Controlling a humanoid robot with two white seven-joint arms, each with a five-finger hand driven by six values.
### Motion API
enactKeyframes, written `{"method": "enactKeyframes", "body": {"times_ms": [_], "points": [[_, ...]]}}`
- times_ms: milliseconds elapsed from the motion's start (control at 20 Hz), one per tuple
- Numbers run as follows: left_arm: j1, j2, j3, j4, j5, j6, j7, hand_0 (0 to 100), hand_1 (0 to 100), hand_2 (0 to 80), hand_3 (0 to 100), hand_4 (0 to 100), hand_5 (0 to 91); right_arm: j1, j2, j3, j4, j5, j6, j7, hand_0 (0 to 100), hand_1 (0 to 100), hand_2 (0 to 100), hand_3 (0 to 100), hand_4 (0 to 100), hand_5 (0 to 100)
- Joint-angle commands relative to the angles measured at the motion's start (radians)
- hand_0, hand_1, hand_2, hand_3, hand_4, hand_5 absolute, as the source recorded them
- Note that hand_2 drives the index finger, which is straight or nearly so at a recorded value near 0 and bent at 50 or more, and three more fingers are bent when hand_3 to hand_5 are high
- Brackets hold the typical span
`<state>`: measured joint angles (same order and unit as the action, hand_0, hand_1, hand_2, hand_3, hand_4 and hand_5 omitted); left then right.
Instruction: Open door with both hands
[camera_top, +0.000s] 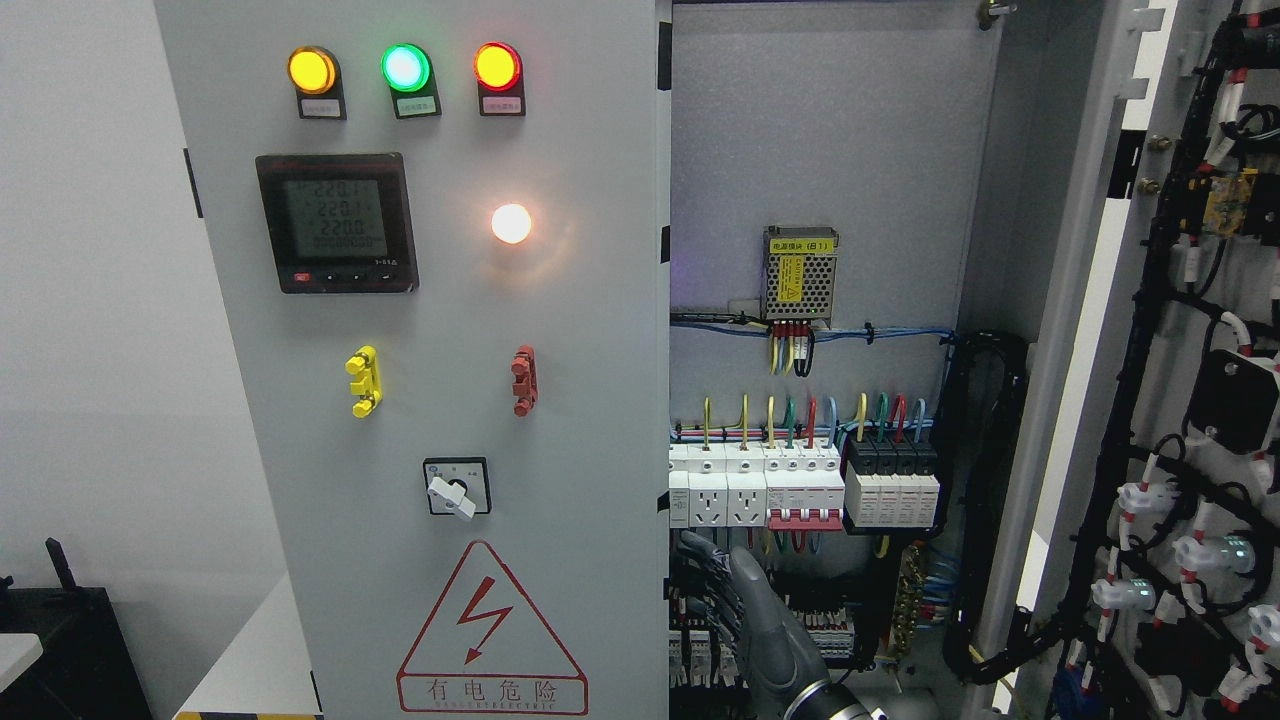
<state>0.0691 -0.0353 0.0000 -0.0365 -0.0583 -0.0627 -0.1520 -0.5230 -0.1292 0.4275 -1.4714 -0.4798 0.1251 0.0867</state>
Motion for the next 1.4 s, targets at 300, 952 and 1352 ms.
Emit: {"method": "enactKeyframes", "body": {"times_ms": [300,952,1352], "points": [[0.000,0.000,0.025,0.000,0.000,0.000,0.000,0,0,0.0,0,3,0.0,-0.014,-0.003,0.005,-0.003,-0.025,0.008,0.013,0,0,0,0,0,0],[0.000,0.000,0.025,0.000,0.000,0.000,0.000,0,0,0.0,0,3,0.0,-0.045,-0.001,0.020,0.005,-0.052,0.031,0.024,0,0,0,0,0,0],[0.000,0.000,0.025,0.000,0.000,0.000,0.000,0,0,0.0,0,3,0.0,-0.049,-0.003,0.024,0.009,-0.088,0.067,0.034,0,0,0,0,0,0]]}}
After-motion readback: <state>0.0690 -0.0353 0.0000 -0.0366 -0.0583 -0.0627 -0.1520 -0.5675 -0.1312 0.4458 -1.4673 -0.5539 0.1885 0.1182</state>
